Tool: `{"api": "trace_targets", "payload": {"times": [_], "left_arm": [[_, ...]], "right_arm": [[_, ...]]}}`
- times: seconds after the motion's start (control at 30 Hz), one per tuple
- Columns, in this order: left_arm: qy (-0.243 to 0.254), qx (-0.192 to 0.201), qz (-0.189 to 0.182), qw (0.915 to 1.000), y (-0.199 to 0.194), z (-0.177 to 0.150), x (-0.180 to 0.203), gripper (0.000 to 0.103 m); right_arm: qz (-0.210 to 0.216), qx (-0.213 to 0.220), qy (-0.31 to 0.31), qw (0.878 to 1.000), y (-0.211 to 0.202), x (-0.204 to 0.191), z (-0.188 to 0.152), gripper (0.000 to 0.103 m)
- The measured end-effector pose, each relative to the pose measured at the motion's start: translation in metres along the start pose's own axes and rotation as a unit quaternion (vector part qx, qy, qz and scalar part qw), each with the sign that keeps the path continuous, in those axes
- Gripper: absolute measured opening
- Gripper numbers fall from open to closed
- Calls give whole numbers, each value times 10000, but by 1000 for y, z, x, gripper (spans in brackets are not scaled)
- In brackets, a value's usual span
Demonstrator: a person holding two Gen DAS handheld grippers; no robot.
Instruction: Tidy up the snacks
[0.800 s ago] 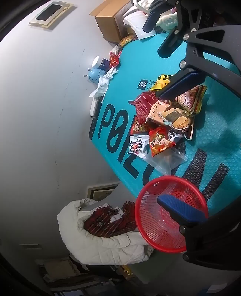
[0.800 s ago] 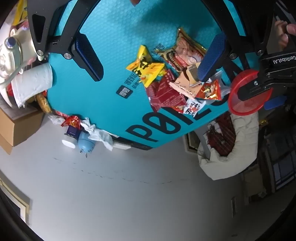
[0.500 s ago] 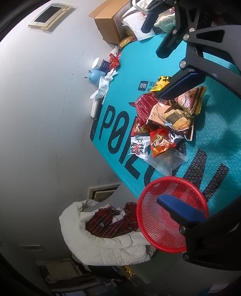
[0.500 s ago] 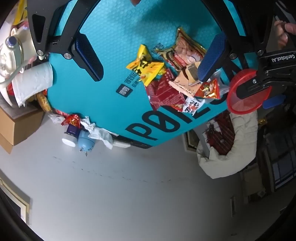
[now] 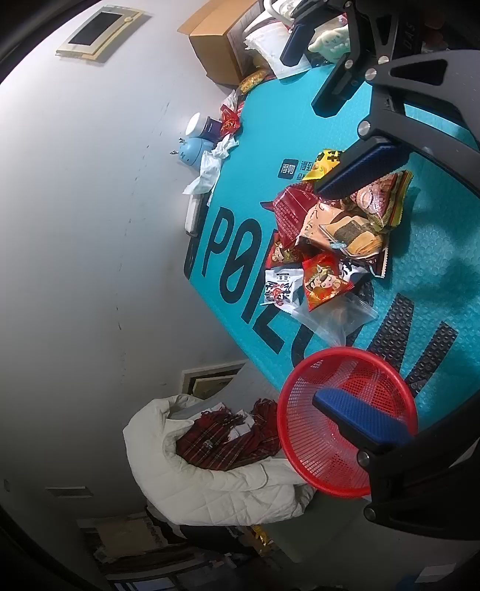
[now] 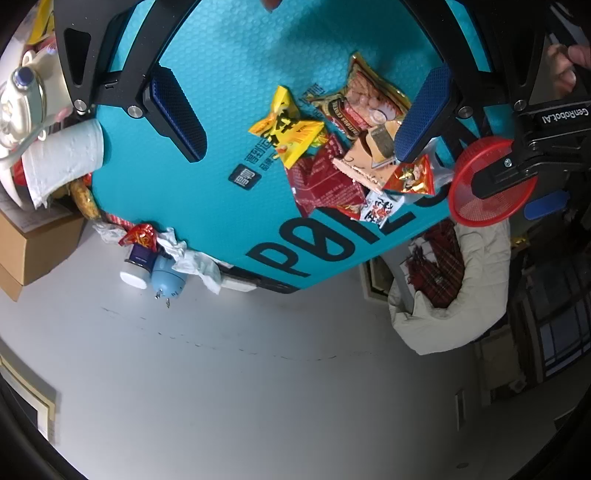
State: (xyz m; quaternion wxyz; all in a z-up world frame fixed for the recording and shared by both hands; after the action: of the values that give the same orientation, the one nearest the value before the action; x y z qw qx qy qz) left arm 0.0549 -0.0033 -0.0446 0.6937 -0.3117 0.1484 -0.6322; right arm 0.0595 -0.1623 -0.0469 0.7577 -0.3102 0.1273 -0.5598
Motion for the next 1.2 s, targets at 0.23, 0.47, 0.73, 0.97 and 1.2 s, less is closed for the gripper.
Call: {"api": "trace_targets", "payload": {"times": [0.23, 0.47, 0.73, 0.97, 1.2], "left_arm": [[30, 16, -21, 10000, -2, 3, 2, 103], [31, -20, -75, 10000, -4, 5, 5, 103], [57, -63, -100, 9999, -4, 3, 4, 103], [62, -72, -123, 9999, -5, 4, 4, 103], [97, -84, -159, 9998, -7, 2, 6, 103]], "right_arm": [[-25, 20, -8, 10000, 0, -2, 0, 103], [29, 44, 37, 10000, -4, -1, 3, 103], [51, 7, 75, 10000, -5, -3, 2, 103], [87, -25, 95, 9999, -6, -5, 0, 103], [90, -21, 113, 9999, -8, -6, -1, 103]]}}
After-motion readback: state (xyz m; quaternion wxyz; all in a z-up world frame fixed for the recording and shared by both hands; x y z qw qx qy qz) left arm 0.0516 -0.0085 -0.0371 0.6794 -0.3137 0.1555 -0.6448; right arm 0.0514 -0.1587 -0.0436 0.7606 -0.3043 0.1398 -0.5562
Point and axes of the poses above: each gripper's, at about its wrist camera, not at the fingertips, and y roughly the way its jaws point, x to its right, z to its top, the point moved 8 cm from there along y, roughly the way its jaws point, and after that the axes turned 12 degrees about -y, right-handed, at the moved point
